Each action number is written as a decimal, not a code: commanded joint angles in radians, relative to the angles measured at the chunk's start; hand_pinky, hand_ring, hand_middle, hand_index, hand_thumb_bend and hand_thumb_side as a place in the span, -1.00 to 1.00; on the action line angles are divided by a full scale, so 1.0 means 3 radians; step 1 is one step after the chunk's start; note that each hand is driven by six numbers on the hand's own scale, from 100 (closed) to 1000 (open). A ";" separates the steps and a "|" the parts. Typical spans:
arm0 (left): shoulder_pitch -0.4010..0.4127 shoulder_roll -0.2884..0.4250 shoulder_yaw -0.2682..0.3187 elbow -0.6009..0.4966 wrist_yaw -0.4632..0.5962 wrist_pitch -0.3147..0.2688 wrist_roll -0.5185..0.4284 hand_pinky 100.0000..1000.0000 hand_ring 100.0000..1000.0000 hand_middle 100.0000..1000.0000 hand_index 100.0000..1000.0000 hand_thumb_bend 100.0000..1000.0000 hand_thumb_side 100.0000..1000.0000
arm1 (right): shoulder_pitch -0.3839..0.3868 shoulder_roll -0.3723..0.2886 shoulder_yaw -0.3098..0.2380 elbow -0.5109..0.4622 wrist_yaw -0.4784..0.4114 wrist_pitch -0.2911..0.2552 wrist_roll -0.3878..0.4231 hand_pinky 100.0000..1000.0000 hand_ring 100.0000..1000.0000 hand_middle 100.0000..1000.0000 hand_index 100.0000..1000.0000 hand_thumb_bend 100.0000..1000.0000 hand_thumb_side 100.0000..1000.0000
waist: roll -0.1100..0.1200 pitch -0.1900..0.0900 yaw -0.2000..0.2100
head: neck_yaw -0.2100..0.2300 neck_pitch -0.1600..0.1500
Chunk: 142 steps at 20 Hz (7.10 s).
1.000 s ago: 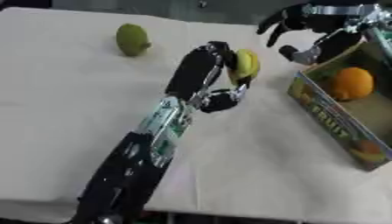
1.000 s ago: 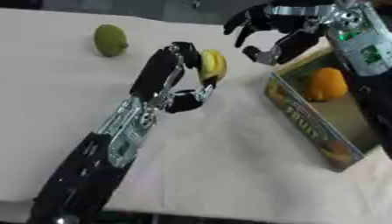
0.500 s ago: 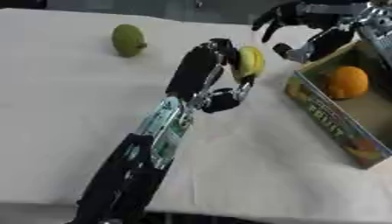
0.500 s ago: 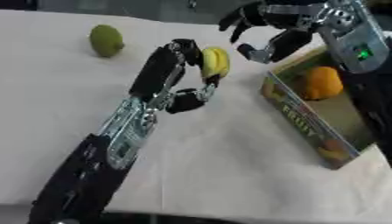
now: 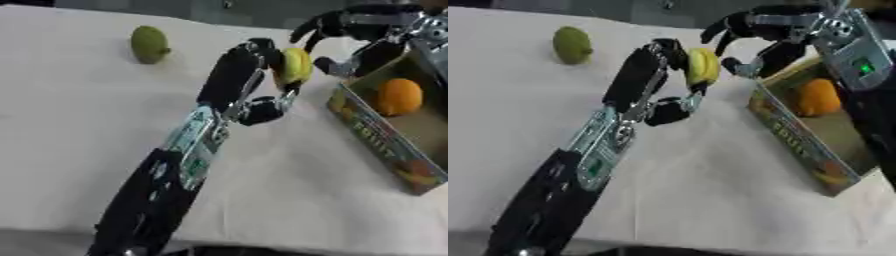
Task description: Pick up the objects with one hand, pass them to the other hand, and then place them into the box on the other side of the table.
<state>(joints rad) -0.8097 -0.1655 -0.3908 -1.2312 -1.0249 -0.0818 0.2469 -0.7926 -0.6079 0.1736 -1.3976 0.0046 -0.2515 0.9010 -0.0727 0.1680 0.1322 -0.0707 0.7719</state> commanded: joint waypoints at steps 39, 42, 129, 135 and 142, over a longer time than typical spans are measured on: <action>-0.0190 -0.0050 0.0004 -0.0113 -0.0192 0.0014 0.0083 -0.13 -0.10 -0.18 -0.24 -1.00 -0.74 | 0.0003 -0.0069 0.0007 -0.0067 -0.0041 0.0065 0.0020 0.92 0.62 0.76 0.80 -1.00 -0.28 | -0.0061 0.0047 0.0005 | 0.0157 -0.0006; -0.0197 -0.0050 -0.0021 -0.0164 -0.0186 -0.0008 0.0059 -0.12 -0.10 -0.18 -0.24 -1.00 -0.75 | 0.0003 -0.0069 0.0011 -0.0057 -0.0048 0.0058 0.0020 0.92 0.62 0.76 0.81 -1.00 -0.26 | -0.0066 0.0050 0.0006 | 0.0159 -0.0006; 0.0316 0.2136 0.0191 -0.1272 -0.0073 0.0566 -0.0684 0.52 0.52 0.40 0.63 1.00 1.00 | 0.0828 -0.0795 -0.0955 -0.0394 -0.0847 0.0709 -0.0936 0.23 -0.53 -0.73 -0.64 -1.00 -1.00 | 0.0213 0.0030 -0.0076 | -0.0560 -0.0006; 0.0738 0.2751 0.0434 -0.1710 0.0478 0.0937 -0.0687 0.48 0.49 0.38 0.61 1.00 1.00 | 0.1125 -0.0837 -0.1226 -0.0557 -0.0632 0.0541 -0.1430 0.23 -0.53 -0.73 -0.64 -1.00 -1.00 | 0.0273 0.0089 -0.0170 | -0.0554 -0.0006; 0.1097 0.3132 0.0692 -0.1988 0.0867 0.1253 -0.0531 0.45 0.47 0.37 0.61 1.00 1.00 | 0.1455 -0.0794 -0.1386 -0.0464 -0.0338 0.0495 -0.1616 0.23 -0.52 -0.72 -0.64 -1.00 -1.00 | 0.0308 0.0150 -0.0218 | -0.0518 -0.0006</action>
<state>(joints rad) -0.4736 0.7267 -0.2111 -1.8020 -0.7837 0.2782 0.0780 -0.3492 -0.8148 -0.2212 -1.5327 -0.1153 -0.0994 0.4266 0.0070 0.2144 0.0677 -0.2288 0.7725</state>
